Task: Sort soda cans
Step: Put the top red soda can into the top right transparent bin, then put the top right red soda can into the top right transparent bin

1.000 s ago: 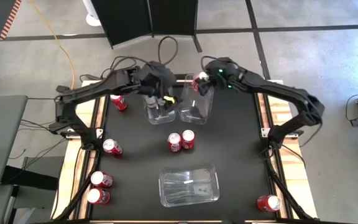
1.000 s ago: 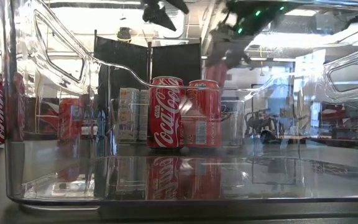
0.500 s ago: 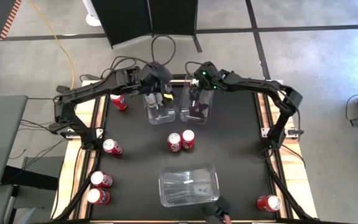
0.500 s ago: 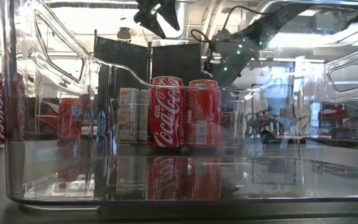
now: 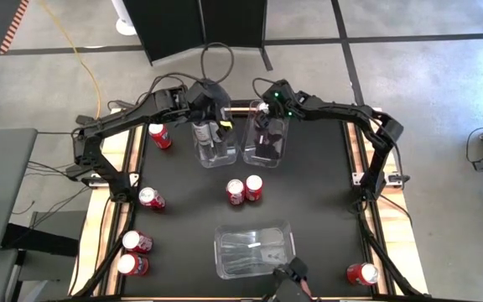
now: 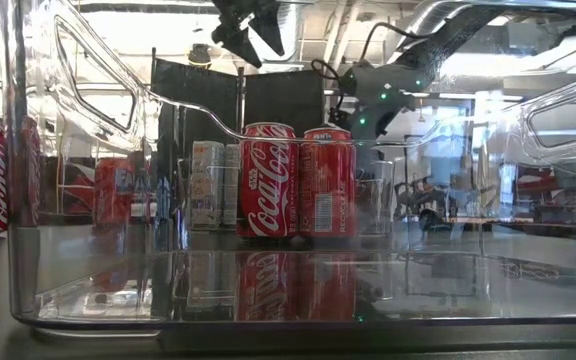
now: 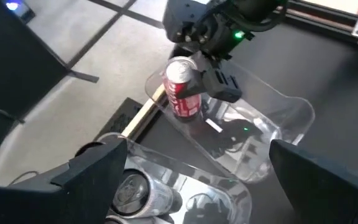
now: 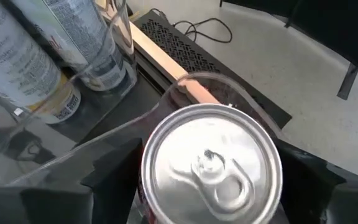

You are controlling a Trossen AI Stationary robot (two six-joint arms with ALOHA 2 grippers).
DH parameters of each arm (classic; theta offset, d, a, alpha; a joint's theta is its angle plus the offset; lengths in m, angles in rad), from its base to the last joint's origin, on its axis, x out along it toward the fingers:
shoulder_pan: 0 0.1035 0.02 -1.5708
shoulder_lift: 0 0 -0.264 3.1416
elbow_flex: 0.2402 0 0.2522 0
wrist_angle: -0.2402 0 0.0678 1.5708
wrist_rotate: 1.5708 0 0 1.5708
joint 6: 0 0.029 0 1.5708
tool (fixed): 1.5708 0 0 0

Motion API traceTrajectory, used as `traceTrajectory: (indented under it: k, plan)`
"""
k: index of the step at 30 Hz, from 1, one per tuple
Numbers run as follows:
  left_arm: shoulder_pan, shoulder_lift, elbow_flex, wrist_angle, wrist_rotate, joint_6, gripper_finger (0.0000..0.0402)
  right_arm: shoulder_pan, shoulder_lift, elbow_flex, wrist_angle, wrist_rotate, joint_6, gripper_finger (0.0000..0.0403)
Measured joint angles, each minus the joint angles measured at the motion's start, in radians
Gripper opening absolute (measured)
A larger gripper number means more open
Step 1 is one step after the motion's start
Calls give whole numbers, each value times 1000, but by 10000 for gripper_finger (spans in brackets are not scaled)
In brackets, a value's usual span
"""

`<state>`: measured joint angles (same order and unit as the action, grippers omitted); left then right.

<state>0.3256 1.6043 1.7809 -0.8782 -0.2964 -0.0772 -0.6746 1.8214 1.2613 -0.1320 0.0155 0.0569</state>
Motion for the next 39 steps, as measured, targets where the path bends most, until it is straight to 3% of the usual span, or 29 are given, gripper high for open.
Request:
traceTrajectory:
  k: [16, 19, 25, 31, 35, 39]
  plan:
    - [-36, 0, 0, -2, 17, -29, 389, 0, -1, 0, 32, -19, -33, 344]
    - [-43, 0, 0, -1, 67, -35, 389, 0, -3, 0, 41, -21, -32, 358]
    - [-53, 0, 0, -6, 73, -40, 389, 0, -5, 2, 35, -36, -2, 397]
    - [-70, 0, -2, -141, 74, -40, 389, -3, -53, 1, 31, -36, 101, 388]
    - [-95, -18, -102, -87, 114, 2, 389, -3, -151, 1, 18, -33, 142, 388]
    - [-109, -62, -257, 22, 271, 6, 389, 1, -284, 1, -57, -41, 178, 387]
